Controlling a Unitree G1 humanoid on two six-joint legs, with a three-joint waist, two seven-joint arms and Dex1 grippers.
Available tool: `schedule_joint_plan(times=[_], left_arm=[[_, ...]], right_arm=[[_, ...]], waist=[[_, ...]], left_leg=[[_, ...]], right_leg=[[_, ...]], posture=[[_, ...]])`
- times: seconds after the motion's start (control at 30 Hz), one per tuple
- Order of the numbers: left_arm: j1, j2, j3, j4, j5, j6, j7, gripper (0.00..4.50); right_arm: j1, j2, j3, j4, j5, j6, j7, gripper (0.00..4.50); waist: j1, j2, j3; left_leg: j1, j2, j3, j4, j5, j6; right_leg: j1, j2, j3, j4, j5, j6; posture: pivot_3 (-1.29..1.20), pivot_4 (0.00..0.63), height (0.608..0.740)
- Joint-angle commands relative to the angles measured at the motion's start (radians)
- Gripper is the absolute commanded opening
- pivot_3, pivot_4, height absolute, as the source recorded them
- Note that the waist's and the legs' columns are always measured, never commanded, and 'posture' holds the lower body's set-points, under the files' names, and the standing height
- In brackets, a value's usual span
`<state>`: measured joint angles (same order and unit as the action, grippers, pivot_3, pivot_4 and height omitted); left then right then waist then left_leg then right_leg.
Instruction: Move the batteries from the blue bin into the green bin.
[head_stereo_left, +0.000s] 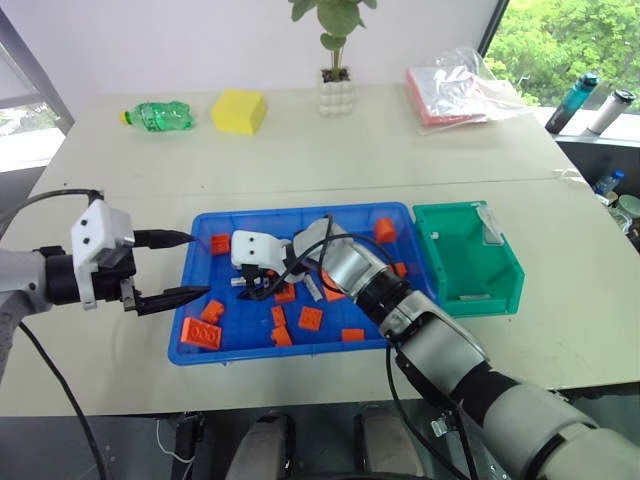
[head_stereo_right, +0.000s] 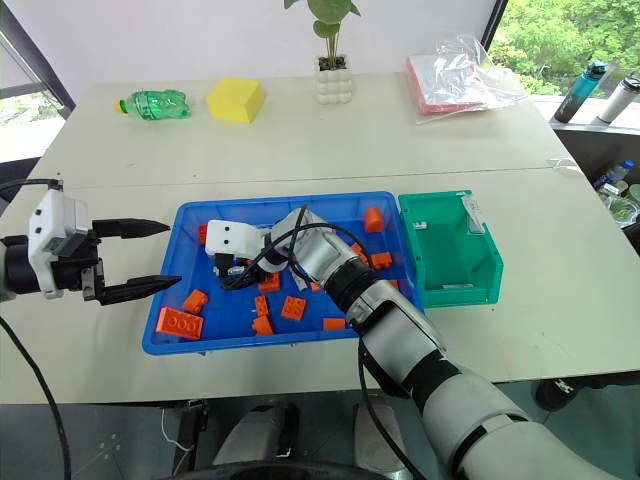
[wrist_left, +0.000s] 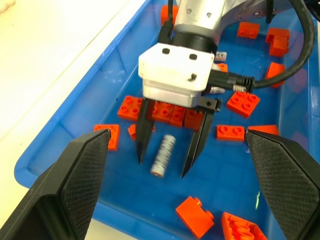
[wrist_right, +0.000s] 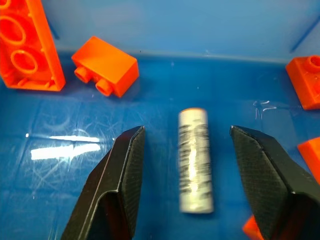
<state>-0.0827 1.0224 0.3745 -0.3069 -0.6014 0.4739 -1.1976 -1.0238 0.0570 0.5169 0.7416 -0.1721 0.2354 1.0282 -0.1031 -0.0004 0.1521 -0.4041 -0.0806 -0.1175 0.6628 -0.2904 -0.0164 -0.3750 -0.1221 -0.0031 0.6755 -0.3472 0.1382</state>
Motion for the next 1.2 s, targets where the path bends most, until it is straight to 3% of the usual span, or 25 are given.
schedule_joint_plan(times=[0.03, 0.1, 0.37, 0.57, 0.8, 0.9, 1.03, 1.2], left_arm=[[-0.015, 0.011, 0.009, 0.000, -0.011, -0.004, -0.008, 4.50], [-0.021, 0.009, 0.001, 0.008, -0.007, -0.008, -0.011, 4.50], [-0.088, -0.015, -0.071, 0.033, -0.004, -0.012, -0.008, 4.50], [-0.103, -0.039, -0.098, 0.024, -0.016, -0.008, -0.009, 4.50], [-0.132, -0.056, -0.117, 0.020, -0.031, -0.009, -0.012, 4.50], [-0.161, -0.065, -0.147, 0.059, -0.013, -0.030, -0.026, 4.50], [-0.222, -0.083, -0.189, 0.097, -0.001, -0.043, -0.038, 4.50], [-0.268, -0.097, -0.219, 0.130, 0.015, -0.055, -0.052, 4.50]], right_arm=[[-0.013, -0.015, -0.032, -0.057, 0.017, 0.028, 0.012, 0.93], [-0.007, -0.036, -0.041, -0.108, 0.023, 0.062, 0.026, 0.08], [0.047, -0.173, -0.178, -0.509, 0.155, 0.383, 0.075, 0.08], [0.168, -0.469, -0.448, -0.813, 0.258, 0.667, 0.005, 0.08], [0.466, -0.822, -0.774, -1.046, 0.320, 0.877, -0.062, 0.08], [0.585, -0.869, -0.873, -1.114, 0.353, 0.954, -0.101, 0.08], [0.679, -0.872, -0.907, -1.177, 0.386, 0.964, -0.147, 0.08], [0.699, -0.886, -0.862, -1.187, 0.411, 0.913, -0.196, 2.47]], waist=[[0.002, 0.000, 0.000], [0.005, 0.000, 0.000], [0.008, 0.000, 0.000], [0.040, 0.000, 0.000], [0.065, 0.001, 0.001], [0.057, 0.001, 0.001], [0.057, 0.001, 0.001], [0.060, 0.001, 0.001]], left_leg=[[0.000, 0.000, 0.000, 0.000, 0.000, 0.000], [0.000, -0.001, 0.000, 0.001, 0.000, 0.000], [-0.003, -0.002, -0.001, 0.001, 0.000, 0.000], [-0.005, -0.008, -0.003, 0.002, 0.000, 0.000], [-0.006, -0.011, 0.001, 0.002, -0.001, 0.002], [-0.005, -0.009, 0.005, 0.002, -0.001, 0.002], [-0.004, -0.007, 0.008, 0.002, -0.001, 0.003], [-0.004, -0.008, 0.008, 0.003, -0.001, 0.003]], right_leg=[[0.000, 0.000, 0.000, 0.002, 0.000, 0.000], [-0.002, -0.001, 0.000, 0.006, 0.000, 0.000], [-0.003, -0.003, 0.000, 0.008, 0.000, 0.000], [-0.003, -0.007, 0.000, 0.008, 0.000, 0.000], [-0.002, -0.012, 0.000, 0.007, 0.000, 0.000], [-0.001, -0.011, 0.000, 0.005, 0.000, 0.000], [-0.001, -0.011, 0.000, 0.004, 0.000, 0.000], [-0.001, -0.011, 0.000, 0.005, 0.000, 0.000]], posture=[[0.00, 0.150, 0.727], [0.00, 0.150, 0.727], [0.00, 0.150, 0.727], [0.00, 0.150, 0.727], [0.00, 0.150, 0.727], [0.00, 0.150, 0.727], [0.00, 0.150, 0.727], [0.00, 0.150, 0.727]])
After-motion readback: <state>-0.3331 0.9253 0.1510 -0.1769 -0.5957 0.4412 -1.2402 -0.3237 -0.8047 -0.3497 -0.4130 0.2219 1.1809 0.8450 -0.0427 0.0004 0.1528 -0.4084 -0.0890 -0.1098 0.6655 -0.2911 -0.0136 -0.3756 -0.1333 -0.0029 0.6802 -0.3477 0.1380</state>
